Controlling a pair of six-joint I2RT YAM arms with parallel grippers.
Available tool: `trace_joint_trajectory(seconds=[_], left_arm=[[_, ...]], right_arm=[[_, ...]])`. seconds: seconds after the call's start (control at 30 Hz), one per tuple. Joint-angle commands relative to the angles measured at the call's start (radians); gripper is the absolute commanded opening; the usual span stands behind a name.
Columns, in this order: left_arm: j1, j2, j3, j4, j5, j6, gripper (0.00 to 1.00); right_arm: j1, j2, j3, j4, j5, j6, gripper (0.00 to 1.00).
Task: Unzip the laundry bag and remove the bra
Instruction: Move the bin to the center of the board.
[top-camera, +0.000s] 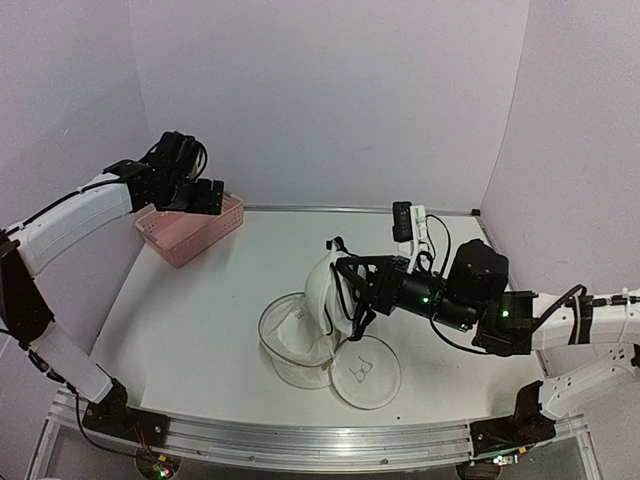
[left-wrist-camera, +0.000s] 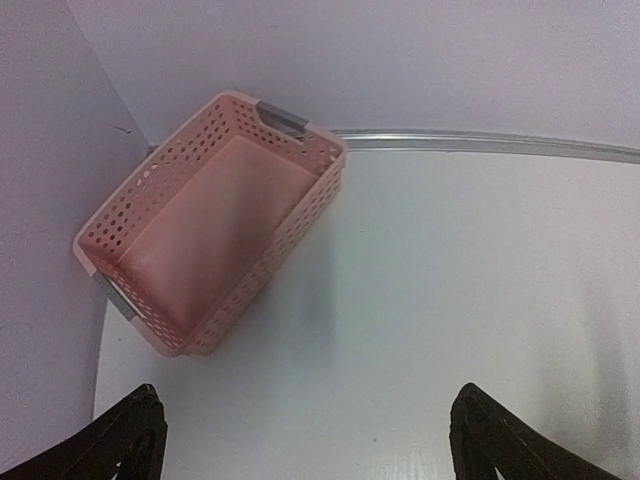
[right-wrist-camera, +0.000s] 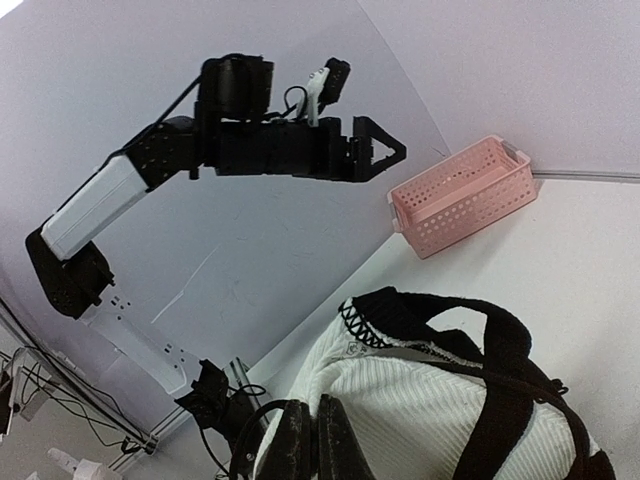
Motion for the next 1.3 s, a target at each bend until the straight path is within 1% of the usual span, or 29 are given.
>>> trace_joint_trajectory(seconds=[0.0,0.4,0.53,0.6,0.83,0.97,1.2,1.27], left_arm=[[0.061,0.084,0.073,-0.02,-0.019,0.058,0.99],[0.201,0.335,0.195,-0.018,0.007,0.12,0.99],[0.256,0.421,0.235,-0.017,0.068,0.123,0.93],[0.276,0.46,0.259,-0.017,0.116,0.123,0.91],[0.295,0.573,0.325,-0.018,0.188,0.146,0.87],[0.309,0.612,0.348,-0.018,0.205,0.145,0.8],[0.311,0.643,0.36,-0.02,0.209,0.14,0.7],[0.31,0.644,0.356,-0.018,0.214,0.139,0.65]], right_arm=[[-0.003,-0.042,0.0,0.035,-0.019,-0.01,0.0],[-0.003,-0.042,0.004,0.028,-0.04,-0.01,0.0],[-0.004,-0.035,0.005,0.037,-0.041,-0.004,0.0],[-0.003,-0.033,0.006,0.038,-0.067,-0.001,0.0],[-0.004,-0.022,0.014,0.041,-0.079,0.003,0.0],[-0.004,-0.025,0.012,0.042,-0.078,0.003,0.0],[-0.004,-0.017,0.016,0.042,-0.08,0.001,0.0],[-0.004,-0.013,0.018,0.042,-0.08,0.002,0.0]])
